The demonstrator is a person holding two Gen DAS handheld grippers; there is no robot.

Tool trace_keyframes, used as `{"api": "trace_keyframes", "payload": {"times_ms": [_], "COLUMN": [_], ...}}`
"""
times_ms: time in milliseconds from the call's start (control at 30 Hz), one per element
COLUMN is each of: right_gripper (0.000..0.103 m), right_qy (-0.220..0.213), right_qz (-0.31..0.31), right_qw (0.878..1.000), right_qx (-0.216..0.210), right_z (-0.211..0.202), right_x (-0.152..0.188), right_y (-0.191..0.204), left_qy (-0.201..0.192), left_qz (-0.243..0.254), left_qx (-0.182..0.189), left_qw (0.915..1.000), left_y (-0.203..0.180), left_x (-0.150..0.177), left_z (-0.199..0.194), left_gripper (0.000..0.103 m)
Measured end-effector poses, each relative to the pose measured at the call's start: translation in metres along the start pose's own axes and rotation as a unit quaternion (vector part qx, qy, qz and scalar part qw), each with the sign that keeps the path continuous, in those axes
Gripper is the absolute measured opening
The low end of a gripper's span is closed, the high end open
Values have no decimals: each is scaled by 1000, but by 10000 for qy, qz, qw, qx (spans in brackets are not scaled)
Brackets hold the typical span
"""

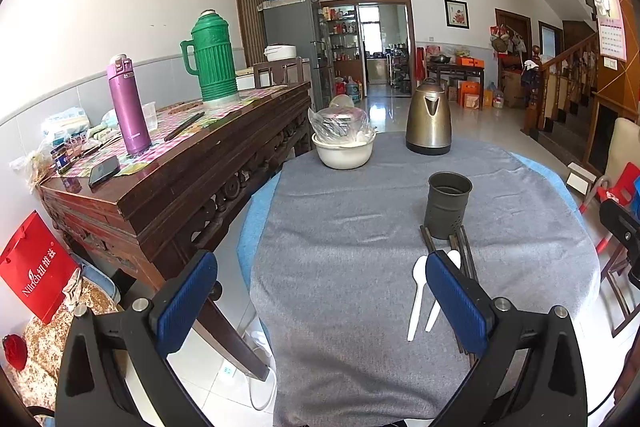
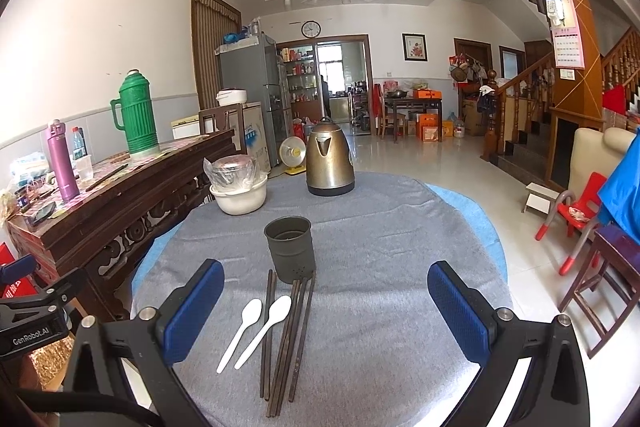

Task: Organize utensils

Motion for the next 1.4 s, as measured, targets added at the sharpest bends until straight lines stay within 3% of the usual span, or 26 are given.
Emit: {"api": "trace_keyframes", "payload": {"times_ms": [800,1400], "right_gripper": [102,103], "right_qy": [446,535], "right_qz": [-227,-233], "right_qw": [9983,9977], "right_qx": [-309,-334], "right_z": [-1,2], "right_x": [19,23], "right_y": [35,43], "left_qy": [-62,-62], "left_qz": [-43,-51], "left_qx": [-76,-98], "left_qw": [9999,9999], "left_y": [8,6], "left_x": [1,4], "left_z": [0,-1], "left_gripper": [103,103]}}
Point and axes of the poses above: each gripper's, at about its wrist camera, not at the fingertips, and z roughly the way its jaws point, y to its left, x to its underside, the point moved 6 cm from there along z, roughly the way its jaws point, and after that the axes turned 5 degrees about x, right-handed, at the moved point
